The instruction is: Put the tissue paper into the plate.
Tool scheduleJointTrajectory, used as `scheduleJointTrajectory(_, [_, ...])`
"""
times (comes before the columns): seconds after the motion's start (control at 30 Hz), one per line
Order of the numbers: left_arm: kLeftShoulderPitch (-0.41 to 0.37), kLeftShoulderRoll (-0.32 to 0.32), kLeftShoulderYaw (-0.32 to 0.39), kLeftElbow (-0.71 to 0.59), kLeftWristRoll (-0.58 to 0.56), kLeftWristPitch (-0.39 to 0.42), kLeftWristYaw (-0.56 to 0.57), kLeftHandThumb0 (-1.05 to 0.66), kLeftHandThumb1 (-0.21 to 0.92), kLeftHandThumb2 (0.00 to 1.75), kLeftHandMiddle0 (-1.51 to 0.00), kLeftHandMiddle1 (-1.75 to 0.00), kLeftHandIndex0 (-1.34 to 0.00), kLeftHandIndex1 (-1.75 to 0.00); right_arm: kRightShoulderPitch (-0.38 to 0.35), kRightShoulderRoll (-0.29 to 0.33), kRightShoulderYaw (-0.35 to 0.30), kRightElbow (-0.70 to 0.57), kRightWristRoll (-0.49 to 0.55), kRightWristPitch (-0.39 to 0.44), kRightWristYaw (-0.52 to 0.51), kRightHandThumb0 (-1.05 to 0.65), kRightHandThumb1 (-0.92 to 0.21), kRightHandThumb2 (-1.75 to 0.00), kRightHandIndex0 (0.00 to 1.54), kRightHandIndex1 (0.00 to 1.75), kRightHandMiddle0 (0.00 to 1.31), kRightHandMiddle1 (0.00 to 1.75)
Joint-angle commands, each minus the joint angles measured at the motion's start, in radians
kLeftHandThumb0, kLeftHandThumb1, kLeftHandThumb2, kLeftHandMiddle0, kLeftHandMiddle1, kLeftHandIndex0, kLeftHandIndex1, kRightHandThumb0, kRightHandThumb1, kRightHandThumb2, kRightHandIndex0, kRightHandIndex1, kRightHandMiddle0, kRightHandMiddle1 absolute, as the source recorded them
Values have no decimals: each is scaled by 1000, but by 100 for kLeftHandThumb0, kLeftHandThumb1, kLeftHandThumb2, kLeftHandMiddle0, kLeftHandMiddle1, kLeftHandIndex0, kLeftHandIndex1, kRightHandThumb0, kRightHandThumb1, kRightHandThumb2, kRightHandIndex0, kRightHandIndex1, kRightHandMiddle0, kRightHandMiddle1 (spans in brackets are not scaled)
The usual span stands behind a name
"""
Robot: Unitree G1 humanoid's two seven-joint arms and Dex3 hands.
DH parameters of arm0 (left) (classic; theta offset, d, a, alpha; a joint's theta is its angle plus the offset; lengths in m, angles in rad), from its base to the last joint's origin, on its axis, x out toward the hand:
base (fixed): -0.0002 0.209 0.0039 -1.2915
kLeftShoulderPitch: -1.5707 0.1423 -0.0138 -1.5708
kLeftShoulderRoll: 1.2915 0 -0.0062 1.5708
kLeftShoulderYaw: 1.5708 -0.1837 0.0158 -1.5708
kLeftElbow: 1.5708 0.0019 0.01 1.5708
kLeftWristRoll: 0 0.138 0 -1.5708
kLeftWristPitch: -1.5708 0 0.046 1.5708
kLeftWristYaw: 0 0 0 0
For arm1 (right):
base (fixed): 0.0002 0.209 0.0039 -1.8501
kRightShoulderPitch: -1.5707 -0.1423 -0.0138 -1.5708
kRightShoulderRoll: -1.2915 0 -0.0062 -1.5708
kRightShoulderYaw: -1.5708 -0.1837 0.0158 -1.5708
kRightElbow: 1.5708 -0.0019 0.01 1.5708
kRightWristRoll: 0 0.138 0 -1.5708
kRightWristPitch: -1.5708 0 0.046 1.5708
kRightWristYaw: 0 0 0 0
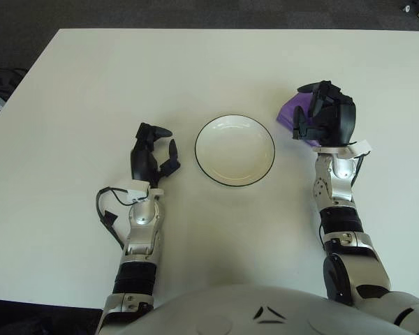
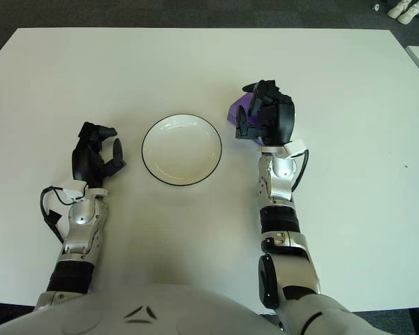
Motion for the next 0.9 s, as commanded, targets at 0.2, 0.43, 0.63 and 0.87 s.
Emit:
scheduleJointTrajectory(0.2, [69, -3, -5, 95, 22, 27, 3, -40, 57, 101, -69, -136, -41, -175, 16, 11, 5, -108, 46, 25, 44, -5, -2, -166, 132, 175, 115, 175])
scheduleJointTrajectory(0.43, [70, 2, -6, 97, 15, 18, -10, -41, 56, 102, -69, -137, -42, -175, 22, 12, 14, -174, 66, 66, 61, -3, -1, -166, 124, 175, 110, 175])
scheduleJointTrajectory(0.63, [69, -1, -8, 99, 17, 18, -7, -40, 57, 101, -68, -136, -41, -175, 47, 3, 15, -242, 119, 156, 90, 2, 12, -172, 105, 151, 85, 175])
scheduleJointTrajectory(0.87, [74, -5, -12, 93, 14, 19, -10, -40, 57, 101, -69, -135, -41, -175, 42, -2, 8, -282, 74, 171, 81, 0, 14, -171, 103, 141, 79, 175])
